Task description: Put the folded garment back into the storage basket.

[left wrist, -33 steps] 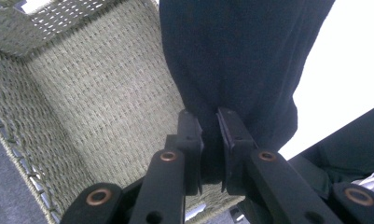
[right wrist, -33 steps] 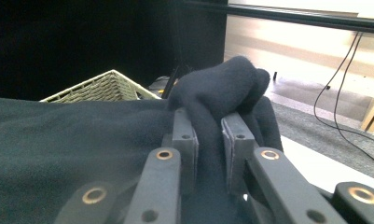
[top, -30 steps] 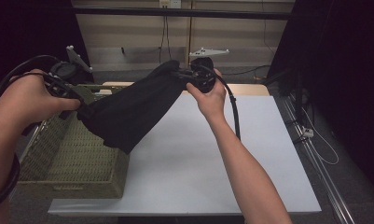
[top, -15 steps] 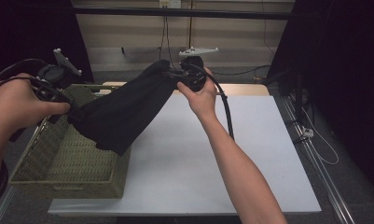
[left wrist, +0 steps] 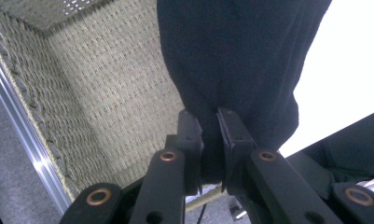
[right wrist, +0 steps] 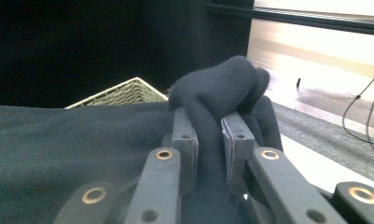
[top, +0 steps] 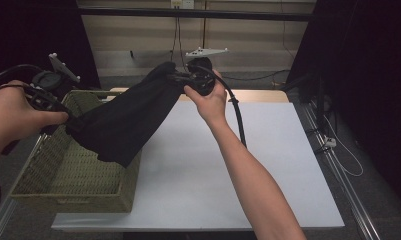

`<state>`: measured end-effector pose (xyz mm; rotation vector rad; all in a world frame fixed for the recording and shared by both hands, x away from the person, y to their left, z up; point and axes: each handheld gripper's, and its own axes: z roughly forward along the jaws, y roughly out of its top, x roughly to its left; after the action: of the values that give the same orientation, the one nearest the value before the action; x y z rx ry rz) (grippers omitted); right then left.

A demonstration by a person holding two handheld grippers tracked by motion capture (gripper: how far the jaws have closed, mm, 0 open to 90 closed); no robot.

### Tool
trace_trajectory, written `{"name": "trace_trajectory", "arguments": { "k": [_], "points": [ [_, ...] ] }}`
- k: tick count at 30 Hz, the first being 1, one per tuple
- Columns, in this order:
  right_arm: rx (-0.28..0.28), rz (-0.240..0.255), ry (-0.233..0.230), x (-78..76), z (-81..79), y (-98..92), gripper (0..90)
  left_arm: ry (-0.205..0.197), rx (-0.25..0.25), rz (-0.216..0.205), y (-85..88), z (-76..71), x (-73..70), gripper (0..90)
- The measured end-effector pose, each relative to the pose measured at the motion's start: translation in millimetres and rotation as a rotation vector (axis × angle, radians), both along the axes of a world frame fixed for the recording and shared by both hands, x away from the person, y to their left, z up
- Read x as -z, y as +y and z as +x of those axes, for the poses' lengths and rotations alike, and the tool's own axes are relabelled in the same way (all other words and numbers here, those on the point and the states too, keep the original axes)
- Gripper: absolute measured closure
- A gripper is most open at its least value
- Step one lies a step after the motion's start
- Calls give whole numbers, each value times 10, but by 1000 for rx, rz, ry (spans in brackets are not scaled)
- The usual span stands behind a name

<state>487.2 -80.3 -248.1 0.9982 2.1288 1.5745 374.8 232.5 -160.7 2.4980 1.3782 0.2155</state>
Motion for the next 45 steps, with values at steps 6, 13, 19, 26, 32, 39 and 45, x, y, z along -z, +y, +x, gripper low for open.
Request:
{"name": "trace_trajectory", "arguments": {
  "k": [6,13,19,26,32,39,45],
  "points": [
    [-16,-15,-10,36,42,76,791,3,-4,4,20,-21,3,808],
    [-43,-15,-15,25,88,160,791,-1,-21,5,72,-63,-12,808],
    [-54,-10,-13,19,116,240,790,10,-39,0,128,-74,25,808],
    [-77,-26,-16,56,163,319,790,18,-40,4,169,-80,56,808],
    [-94,-23,-17,85,201,403,790,21,-59,0,219,-93,85,808],
    [-118,-14,-10,119,256,517,790,21,-81,3,294,-110,104,808],
    [-139,-18,-6,169,309,611,790,38,-93,12,352,-108,145,808]
  ]
}}
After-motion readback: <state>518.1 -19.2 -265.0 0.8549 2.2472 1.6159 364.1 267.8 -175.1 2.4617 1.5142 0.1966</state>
